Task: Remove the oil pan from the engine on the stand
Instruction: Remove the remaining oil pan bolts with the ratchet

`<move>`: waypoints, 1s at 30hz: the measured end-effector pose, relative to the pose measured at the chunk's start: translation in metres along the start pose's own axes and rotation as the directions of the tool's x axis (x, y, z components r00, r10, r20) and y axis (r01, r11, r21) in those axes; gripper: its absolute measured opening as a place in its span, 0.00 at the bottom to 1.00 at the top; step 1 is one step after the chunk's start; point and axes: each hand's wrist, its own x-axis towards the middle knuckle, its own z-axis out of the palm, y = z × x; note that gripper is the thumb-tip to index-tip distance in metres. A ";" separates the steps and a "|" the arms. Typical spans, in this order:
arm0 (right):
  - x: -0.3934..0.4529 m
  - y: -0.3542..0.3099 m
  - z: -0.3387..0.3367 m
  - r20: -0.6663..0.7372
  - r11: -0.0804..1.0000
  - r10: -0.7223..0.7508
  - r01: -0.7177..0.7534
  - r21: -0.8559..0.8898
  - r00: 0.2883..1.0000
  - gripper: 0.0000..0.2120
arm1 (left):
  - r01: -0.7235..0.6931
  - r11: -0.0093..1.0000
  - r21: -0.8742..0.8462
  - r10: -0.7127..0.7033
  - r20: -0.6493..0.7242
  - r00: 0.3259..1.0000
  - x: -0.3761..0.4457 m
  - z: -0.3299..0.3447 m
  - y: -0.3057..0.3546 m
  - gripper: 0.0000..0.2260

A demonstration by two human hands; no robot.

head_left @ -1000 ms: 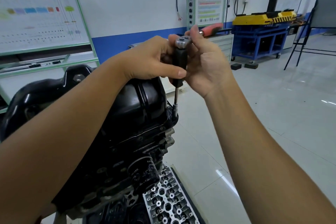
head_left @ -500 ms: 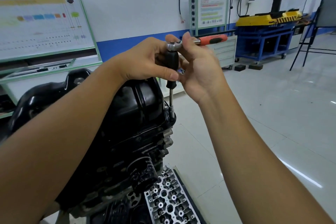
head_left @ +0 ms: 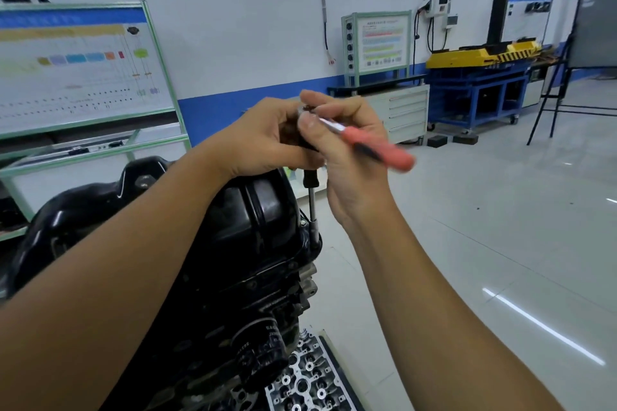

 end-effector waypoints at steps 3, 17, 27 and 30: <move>0.002 0.003 0.006 -0.034 0.989 0.082 -0.077 0.130 0.996 0.04 | 0.010 1.000 0.018 -0.010 -0.008 1.000 0.001 0.002 0.001 0.19; 0.001 0.005 0.003 0.007 0.940 0.182 -0.176 0.290 0.983 0.04 | 0.012 1.000 0.002 -0.012 0.017 1.000 -0.001 0.000 0.002 0.14; -0.005 0.009 0.013 -0.042 0.980 0.112 -0.103 0.168 0.993 0.10 | 0.003 1.000 -0.002 -0.003 0.002 1.000 -0.003 0.002 0.007 0.12; -0.007 0.010 0.022 -0.109 0.983 0.120 -0.103 0.153 0.987 0.13 | -0.004 1.000 -0.019 0.004 -0.003 1.000 -0.003 0.003 0.008 0.12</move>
